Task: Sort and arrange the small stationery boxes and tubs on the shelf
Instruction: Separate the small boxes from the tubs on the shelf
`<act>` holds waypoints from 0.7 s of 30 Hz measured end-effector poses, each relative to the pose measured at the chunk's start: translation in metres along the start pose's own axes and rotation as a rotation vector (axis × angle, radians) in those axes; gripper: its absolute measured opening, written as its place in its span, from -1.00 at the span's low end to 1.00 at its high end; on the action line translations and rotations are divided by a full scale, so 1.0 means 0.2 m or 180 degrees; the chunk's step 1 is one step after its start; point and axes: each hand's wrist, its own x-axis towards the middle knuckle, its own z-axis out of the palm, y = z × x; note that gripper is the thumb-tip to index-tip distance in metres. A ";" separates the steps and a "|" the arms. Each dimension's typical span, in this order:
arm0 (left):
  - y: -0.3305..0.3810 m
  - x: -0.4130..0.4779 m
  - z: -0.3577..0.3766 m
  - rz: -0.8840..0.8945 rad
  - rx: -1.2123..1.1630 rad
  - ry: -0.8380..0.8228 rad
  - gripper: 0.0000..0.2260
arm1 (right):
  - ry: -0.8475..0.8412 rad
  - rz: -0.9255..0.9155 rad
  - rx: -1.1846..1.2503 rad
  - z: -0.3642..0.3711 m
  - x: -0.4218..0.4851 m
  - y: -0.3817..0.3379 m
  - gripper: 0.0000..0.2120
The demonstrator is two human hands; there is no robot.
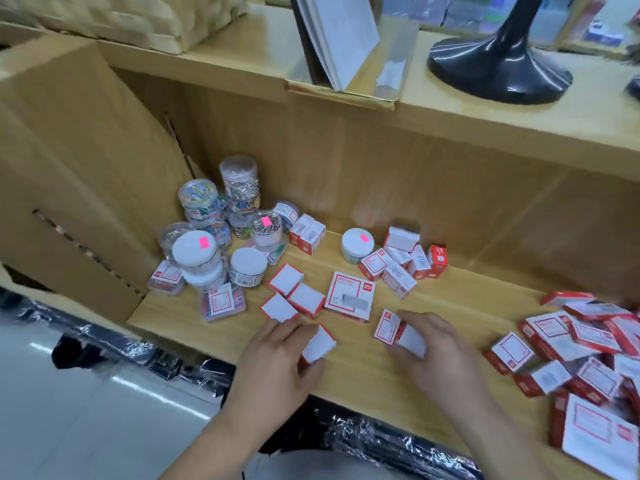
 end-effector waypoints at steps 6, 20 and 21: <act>-0.09 -0.10 -0.08 -0.0242 0.0254 0.0348 -0.74 | -0.0139 -0.0159 0.0338 0.05 -0.10 -0.10 -0.66; -0.02 0.00 -0.13 -0.0257 -0.0212 0.0731 -0.77 | 0.0342 -0.0609 0.0432 0.09 0.07 -0.26 -0.81; 0.02 0.03 -0.12 -0.0079 -0.0307 0.0610 -0.76 | 0.0323 -0.0525 0.0316 0.07 0.08 -0.20 -0.79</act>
